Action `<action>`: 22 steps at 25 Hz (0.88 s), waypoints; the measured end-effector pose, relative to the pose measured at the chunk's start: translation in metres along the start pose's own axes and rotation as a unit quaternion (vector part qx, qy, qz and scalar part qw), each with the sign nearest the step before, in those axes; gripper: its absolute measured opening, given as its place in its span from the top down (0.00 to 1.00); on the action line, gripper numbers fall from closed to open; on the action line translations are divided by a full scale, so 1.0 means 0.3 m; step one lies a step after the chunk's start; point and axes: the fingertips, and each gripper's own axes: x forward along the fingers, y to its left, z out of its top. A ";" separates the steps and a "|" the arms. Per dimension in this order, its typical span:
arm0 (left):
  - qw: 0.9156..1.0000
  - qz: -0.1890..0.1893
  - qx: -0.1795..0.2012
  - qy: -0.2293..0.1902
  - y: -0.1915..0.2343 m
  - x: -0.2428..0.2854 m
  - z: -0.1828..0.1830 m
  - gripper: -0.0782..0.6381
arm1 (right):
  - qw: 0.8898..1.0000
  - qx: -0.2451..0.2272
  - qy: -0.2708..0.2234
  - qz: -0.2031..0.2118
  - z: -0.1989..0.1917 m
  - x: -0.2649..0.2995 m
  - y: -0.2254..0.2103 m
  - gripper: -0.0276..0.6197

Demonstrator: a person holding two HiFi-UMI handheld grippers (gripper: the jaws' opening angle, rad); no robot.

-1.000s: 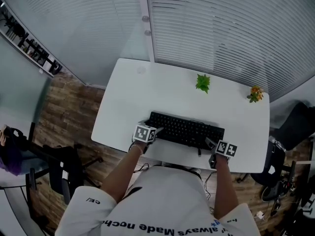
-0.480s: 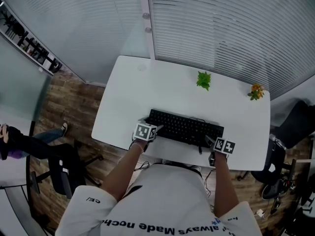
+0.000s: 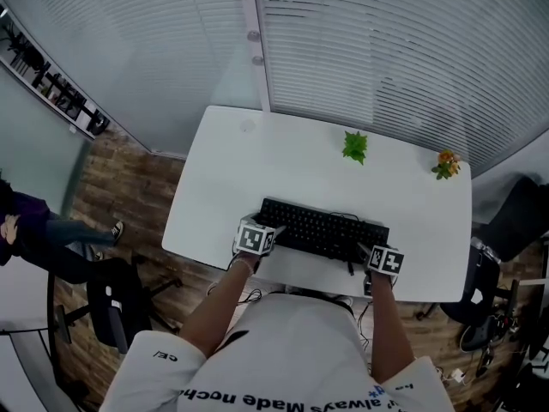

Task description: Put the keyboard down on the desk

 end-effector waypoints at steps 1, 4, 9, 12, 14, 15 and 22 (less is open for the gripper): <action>1.000 0.002 0.001 0.000 0.001 -0.002 0.000 0.33 | 1.000 -0.007 0.000 -0.003 0.004 -0.002 0.003 0.17; 1.000 0.010 0.006 -0.005 0.007 -0.009 0.007 0.33 | 1.000 -0.013 -0.003 -0.003 0.013 0.000 0.008 0.18; 0.999 0.028 0.010 -0.038 0.022 -0.069 0.047 0.33 | 0.999 -0.026 -0.032 -0.005 0.040 -0.047 0.004 0.28; 0.998 0.028 0.017 -0.062 0.000 -0.115 0.077 0.33 | 0.996 -0.050 -0.067 0.003 0.082 -0.105 0.023 0.42; 0.996 0.025 0.028 -0.084 -0.026 -0.147 0.114 0.33 | 0.993 -0.065 -0.093 0.017 0.115 -0.149 0.050 0.50; 0.994 0.022 0.033 -0.098 -0.043 -0.164 0.138 0.33 | 0.992 -0.072 -0.105 0.024 0.132 -0.172 0.065 0.55; 0.977 -0.019 0.068 -0.200 -0.217 -0.336 0.323 0.61 | 0.970 -0.132 -0.191 0.069 0.256 -0.363 0.200 0.71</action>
